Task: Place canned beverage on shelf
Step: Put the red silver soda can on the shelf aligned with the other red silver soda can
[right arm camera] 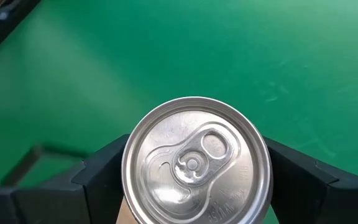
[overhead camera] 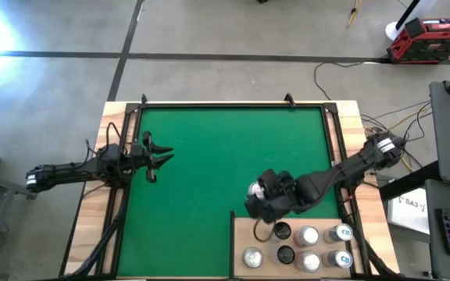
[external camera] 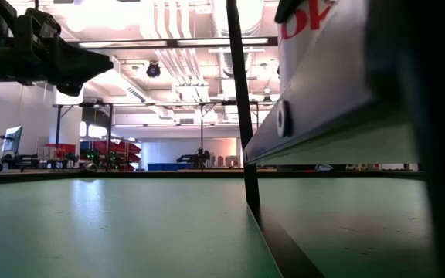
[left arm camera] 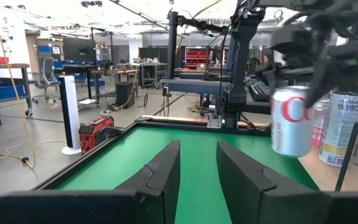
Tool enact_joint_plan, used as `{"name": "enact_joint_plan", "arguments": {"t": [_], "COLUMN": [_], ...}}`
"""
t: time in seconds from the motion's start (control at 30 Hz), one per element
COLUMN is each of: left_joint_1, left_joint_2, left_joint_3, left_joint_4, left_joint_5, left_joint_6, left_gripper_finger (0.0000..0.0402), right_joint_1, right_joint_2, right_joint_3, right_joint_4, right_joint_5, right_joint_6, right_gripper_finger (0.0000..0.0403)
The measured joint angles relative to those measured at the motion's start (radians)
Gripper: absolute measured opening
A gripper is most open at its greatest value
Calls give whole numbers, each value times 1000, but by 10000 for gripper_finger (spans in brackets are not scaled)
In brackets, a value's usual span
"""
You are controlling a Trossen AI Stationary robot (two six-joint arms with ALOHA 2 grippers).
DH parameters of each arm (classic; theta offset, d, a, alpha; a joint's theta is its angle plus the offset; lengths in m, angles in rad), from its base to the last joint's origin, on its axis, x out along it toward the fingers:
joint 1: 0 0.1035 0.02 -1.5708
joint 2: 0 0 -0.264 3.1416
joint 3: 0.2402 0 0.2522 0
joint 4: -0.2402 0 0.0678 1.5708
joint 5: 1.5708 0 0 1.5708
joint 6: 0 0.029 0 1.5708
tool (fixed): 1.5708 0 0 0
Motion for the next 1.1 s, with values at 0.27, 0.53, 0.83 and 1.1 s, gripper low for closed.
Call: {"name": "enact_joint_plan", "arguments": {"t": [0.27,0.53,0.83,1.1], "left_joint_1": [0,0,0,0], "left_joint_2": [2,4,4,4], "left_joint_3": [0,0,0,0], "left_joint_4": [0,0,0,0], "left_joint_5": [0,0,0,0], "left_joint_6": [0,0,0,0], "left_gripper_finger": [88,88,88,88], "right_joint_1": [95,164,192,194], "right_joint_2": [41,43,78,104], "right_joint_3": [0,1,3,3], "right_joint_4": [70,133,225,249], "right_joint_5": [4,30,50,30], "right_joint_6": [-64,-117,-182,-178], "right_gripper_finger": [297,298,298,299]}}
